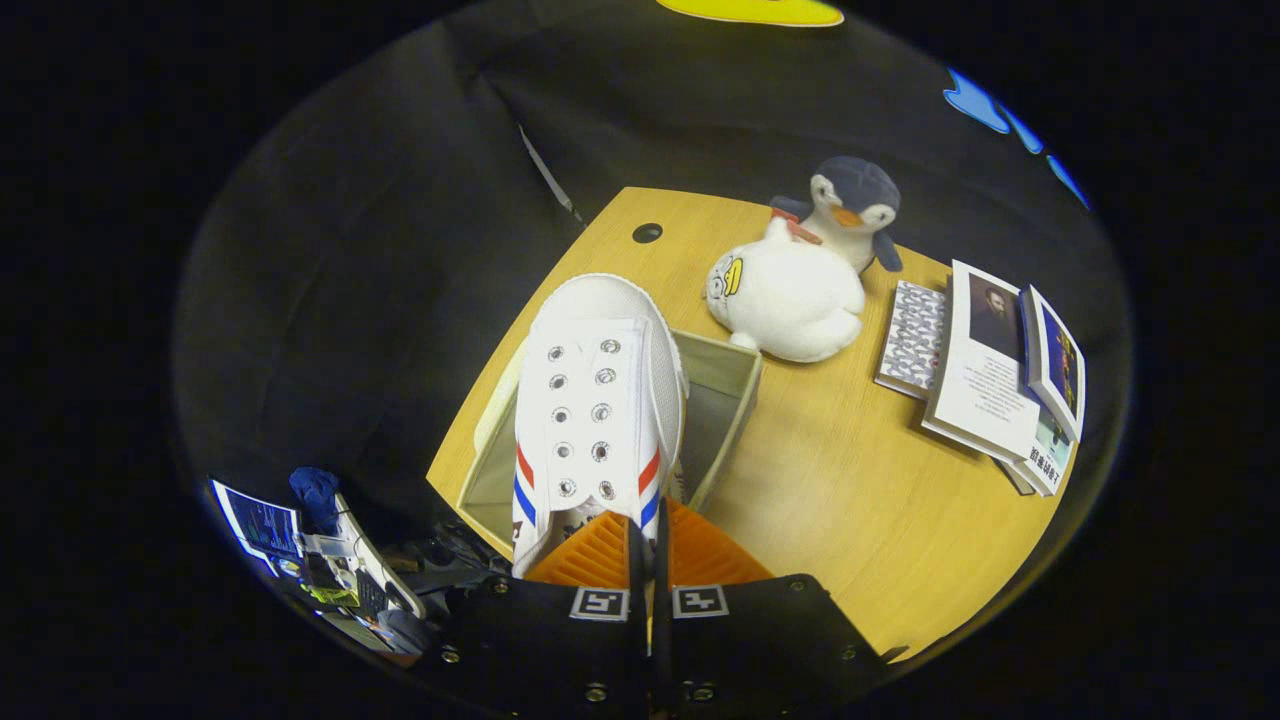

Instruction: Open the storage box then place both shoes into the box .Put the left shoe in first, then the right shoe, with the right side of both shoes facing outward in a uniform manner.

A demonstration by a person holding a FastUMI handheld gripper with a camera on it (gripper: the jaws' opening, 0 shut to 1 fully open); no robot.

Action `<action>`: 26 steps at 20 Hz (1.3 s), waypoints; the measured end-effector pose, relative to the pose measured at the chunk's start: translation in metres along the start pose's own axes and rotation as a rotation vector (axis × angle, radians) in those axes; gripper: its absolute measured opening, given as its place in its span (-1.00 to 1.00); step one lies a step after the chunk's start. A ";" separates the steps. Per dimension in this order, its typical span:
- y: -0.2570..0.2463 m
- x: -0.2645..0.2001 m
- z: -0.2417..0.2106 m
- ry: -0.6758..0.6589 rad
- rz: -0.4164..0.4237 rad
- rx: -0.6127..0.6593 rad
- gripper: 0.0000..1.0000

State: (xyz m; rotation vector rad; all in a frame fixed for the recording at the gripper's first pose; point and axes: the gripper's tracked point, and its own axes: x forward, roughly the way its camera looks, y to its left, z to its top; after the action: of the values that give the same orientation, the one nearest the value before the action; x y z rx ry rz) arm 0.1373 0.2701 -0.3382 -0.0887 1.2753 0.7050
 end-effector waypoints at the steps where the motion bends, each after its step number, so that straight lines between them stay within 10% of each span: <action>1: 0.002 0.005 0.001 0.007 0.001 -0.006 -0.96; 13: 0.025 0.040 0.014 0.045 -0.048 -0.077 -0.96; 15: 0.043 0.039 0.019 0.025 0.026 -0.063 -0.66; 19: 0.040 0.014 0.039 -0.074 0.029 -0.086 0.81; 26: 0.000 -0.041 0.038 -0.215 0.005 -0.009 0.87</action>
State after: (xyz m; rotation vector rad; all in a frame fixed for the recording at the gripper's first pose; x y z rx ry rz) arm 0.1644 0.2692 -0.2891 -0.0166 1.0668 0.7047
